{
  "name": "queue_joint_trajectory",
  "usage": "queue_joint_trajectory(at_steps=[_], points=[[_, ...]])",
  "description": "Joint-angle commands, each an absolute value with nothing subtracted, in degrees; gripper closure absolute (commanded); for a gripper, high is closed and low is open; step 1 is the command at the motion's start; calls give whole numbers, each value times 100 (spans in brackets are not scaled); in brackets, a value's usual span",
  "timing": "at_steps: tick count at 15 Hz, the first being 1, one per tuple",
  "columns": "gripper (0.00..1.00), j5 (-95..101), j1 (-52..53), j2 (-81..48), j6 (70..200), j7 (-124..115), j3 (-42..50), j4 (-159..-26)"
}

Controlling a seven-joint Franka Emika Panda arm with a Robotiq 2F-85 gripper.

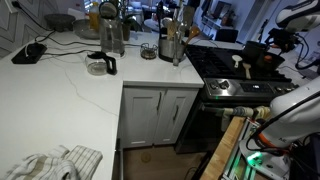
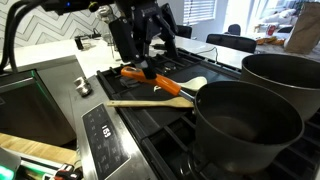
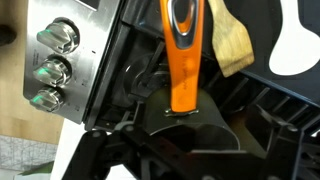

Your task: Move the closest pot to the left

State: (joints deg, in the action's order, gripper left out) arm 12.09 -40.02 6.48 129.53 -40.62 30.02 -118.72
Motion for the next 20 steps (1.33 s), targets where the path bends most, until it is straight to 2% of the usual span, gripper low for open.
queue_joint_trajectory(at_steps=[1, 9, 10, 11, 12, 13, 20], points=[[0, 1708, -4142, 496, 13368, -4256, 2939, -12100], [0, 1816, -4114, 237, 14410, -4385, 2946, -12579], [5, 1883, -4121, 212, 14518, -4443, 2949, -12610], [21, 1950, -4125, 192, 14606, -4500, 2956, -12631], [29, 2046, -4129, 176, 14667, -4585, 2964, -12629], [30, 2155, -4132, 171, 14724, -4673, 2971, -12628], [85, 2806, -4130, 254, 14766, -5076, 2961, -12708]])
